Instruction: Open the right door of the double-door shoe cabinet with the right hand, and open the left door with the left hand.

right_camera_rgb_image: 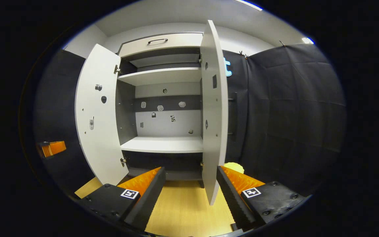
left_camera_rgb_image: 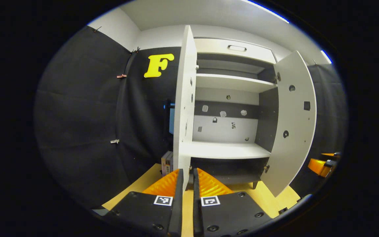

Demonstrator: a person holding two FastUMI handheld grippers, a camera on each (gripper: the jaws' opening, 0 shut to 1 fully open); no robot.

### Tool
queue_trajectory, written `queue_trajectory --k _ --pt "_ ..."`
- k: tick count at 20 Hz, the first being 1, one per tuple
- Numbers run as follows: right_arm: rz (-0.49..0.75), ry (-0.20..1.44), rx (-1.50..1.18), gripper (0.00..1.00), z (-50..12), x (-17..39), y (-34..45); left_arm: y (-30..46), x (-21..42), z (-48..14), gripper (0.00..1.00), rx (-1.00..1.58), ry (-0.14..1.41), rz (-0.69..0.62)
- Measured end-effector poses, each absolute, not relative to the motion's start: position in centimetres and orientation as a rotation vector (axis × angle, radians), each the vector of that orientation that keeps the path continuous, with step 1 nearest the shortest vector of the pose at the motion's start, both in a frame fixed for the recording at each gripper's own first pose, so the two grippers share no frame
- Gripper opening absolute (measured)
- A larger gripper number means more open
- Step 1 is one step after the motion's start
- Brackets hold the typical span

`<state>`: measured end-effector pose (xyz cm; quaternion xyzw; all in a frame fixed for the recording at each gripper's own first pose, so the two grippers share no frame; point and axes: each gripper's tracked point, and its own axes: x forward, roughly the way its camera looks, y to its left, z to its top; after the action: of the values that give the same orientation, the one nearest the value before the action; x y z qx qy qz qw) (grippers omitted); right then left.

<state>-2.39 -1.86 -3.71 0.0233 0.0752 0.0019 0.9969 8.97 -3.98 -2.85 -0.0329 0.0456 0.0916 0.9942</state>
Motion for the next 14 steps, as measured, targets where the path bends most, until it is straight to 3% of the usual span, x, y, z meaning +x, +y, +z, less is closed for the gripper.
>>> queue_trajectory --k 2,3,6,7,12,14 --pt "0.008 0.170 0.057 0.98 -4.6 -3.4 -3.3 -5.9 8.1 -2.8 0.29 -0.069 0.084 0.168" --pt "0.011 0.163 0.075 0.98 -4.6 -3.7 -3.9 -6.9 7.8 -2.5 0.28 -0.057 0.067 0.161" --pt "0.014 0.147 0.100 0.98 -4.1 -3.6 -5.0 -8.5 6.7 -1.1 0.74 0.008 0.022 0.168" --pt "0.011 0.148 0.089 0.98 -3.9 -3.4 -5.2 -8.8 6.5 -1.0 0.83 0.016 0.022 0.173" --pt "0.006 0.113 0.048 0.98 -2.3 -3.6 -4.4 -9.0 6.4 -0.9 0.98 -0.008 0.018 0.139" --pt "0.008 0.108 0.034 0.98 -2.4 -3.8 -3.5 -8.2 6.7 -1.1 0.98 -0.034 0.026 0.129"
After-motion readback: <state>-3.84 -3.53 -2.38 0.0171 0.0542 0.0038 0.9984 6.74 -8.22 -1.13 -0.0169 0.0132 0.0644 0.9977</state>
